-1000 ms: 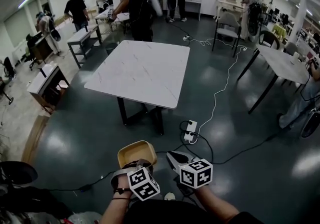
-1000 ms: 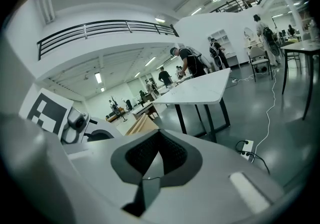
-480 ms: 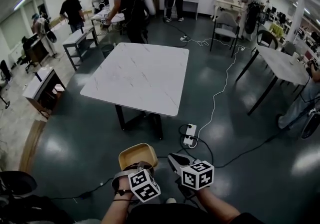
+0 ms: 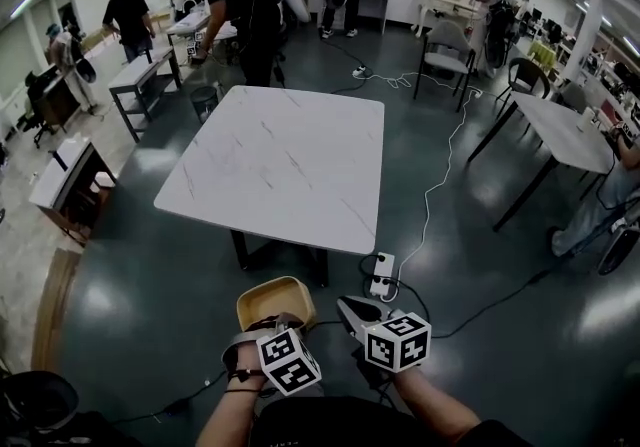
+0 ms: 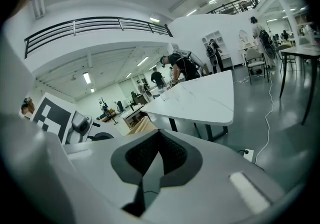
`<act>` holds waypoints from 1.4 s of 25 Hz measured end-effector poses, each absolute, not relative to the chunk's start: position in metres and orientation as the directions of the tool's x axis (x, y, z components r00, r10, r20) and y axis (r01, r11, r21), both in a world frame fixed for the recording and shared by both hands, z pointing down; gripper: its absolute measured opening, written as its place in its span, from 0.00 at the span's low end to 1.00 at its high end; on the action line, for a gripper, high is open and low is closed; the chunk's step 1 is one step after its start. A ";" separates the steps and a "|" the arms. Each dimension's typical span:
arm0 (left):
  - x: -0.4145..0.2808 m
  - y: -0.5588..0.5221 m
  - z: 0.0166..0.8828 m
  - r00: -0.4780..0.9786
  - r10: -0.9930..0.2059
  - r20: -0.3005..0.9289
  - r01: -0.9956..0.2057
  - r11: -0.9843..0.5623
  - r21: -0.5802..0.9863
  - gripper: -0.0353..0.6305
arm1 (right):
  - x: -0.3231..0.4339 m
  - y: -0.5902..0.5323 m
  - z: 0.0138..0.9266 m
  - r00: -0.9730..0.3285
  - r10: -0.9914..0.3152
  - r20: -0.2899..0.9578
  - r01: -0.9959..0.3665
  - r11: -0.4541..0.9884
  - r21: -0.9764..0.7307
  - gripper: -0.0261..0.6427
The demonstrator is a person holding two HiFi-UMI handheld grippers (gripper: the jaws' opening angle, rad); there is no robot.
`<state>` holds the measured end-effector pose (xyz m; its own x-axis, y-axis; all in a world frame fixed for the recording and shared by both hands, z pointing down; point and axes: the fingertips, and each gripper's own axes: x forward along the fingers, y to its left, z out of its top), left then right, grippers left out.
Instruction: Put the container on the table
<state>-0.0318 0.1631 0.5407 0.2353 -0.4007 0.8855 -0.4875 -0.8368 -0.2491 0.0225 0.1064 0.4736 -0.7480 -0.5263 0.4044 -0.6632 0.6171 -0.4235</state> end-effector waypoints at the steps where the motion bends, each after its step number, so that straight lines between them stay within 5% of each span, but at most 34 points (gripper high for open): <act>1: -0.038 0.156 0.542 0.238 -0.397 0.886 -0.483 -0.840 -0.246 0.08 | 0.016 0.100 0.475 -0.746 -0.528 0.406 -0.666 0.615 -0.423 0.04; 20: -0.086 0.066 0.566 0.318 -0.308 0.897 -0.407 -0.899 -0.164 0.08 | -0.032 0.007 0.491 -0.666 -0.557 0.497 -0.745 0.539 -0.394 0.04; 35: -0.060 -0.030 0.541 0.243 -0.352 0.904 -0.444 -0.869 -0.219 0.08 | -0.006 -0.088 0.467 -0.730 -0.540 0.418 -0.682 0.606 -0.409 0.04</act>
